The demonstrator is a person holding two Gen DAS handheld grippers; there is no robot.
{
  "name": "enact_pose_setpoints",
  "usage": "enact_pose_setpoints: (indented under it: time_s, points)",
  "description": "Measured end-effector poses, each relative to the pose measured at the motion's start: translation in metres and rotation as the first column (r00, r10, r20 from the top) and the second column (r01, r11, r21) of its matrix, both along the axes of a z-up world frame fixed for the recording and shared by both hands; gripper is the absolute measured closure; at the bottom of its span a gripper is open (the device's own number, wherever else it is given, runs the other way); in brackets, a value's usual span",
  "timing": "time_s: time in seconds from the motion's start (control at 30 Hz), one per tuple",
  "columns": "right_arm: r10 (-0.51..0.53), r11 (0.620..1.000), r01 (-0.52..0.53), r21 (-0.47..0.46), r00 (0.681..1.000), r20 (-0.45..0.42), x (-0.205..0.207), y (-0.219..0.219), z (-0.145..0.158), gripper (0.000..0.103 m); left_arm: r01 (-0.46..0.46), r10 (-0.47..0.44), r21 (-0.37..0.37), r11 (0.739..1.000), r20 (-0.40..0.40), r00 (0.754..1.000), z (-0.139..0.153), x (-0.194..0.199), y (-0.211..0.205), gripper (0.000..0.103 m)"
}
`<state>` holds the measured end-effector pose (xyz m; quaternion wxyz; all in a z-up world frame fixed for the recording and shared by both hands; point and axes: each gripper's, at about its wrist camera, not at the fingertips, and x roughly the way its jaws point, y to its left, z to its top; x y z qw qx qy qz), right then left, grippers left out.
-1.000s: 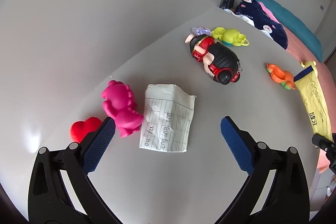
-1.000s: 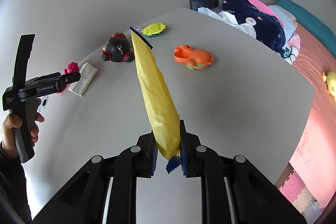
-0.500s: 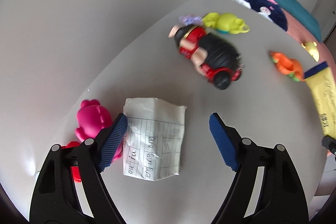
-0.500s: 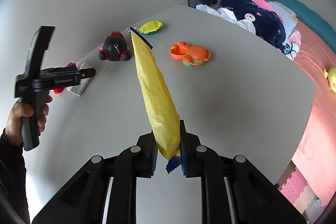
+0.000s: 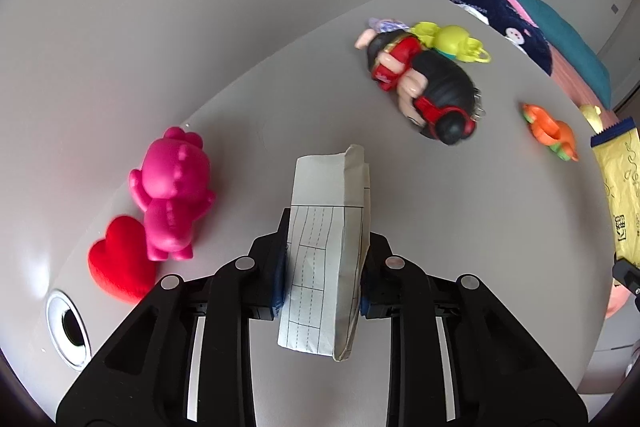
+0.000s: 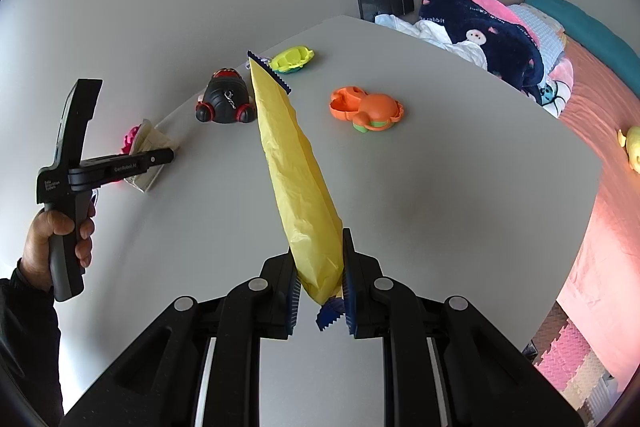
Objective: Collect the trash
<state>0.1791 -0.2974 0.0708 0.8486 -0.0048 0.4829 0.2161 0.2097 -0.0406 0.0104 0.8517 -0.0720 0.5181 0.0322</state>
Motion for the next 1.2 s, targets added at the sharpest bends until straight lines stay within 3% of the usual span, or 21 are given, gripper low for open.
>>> enact_pose_setpoints:
  time_s: [0.1, 0.37, 0.7, 0.97, 1.2]
  points:
    - [-0.003, 1.000, 0.003, 0.004, 1.000, 0.013, -0.005, -0.004, 0.006, 0.084, 0.003, -0.003, -0.005, 1.000, 0.031, 1.000, 0.011, -0.014, -0.002, 0.078]
    - [-0.049, 0.998, 0.046, 0.048, 0.997, 0.056, -0.025, -0.039, 0.031, 0.084, 0.104, -0.107, 0.038, 0.994, 0.099, 0.989, 0.051, -0.047, -0.060, 0.078]
    - [-0.153, 0.986, 0.144, 0.089, 0.983, 0.098, -0.068, -0.121, 0.051, 0.084, 0.242, -0.242, 0.025, 0.970, 0.159, 0.957, 0.080, -0.086, -0.164, 0.077]
    - [-0.287, 0.954, 0.278, 0.114, 0.954, 0.081, -0.111, -0.207, 0.042, 0.084, 0.401, -0.398, 0.014, 0.916, 0.172, 0.901, 0.083, -0.116, -0.277, 0.077]
    - [-0.411, 0.906, 0.403, 0.126, 0.911, 0.042, -0.140, -0.280, 0.017, 0.084, 0.536, -0.531, -0.002, 0.844, 0.130, 0.837, 0.063, -0.134, -0.374, 0.077]
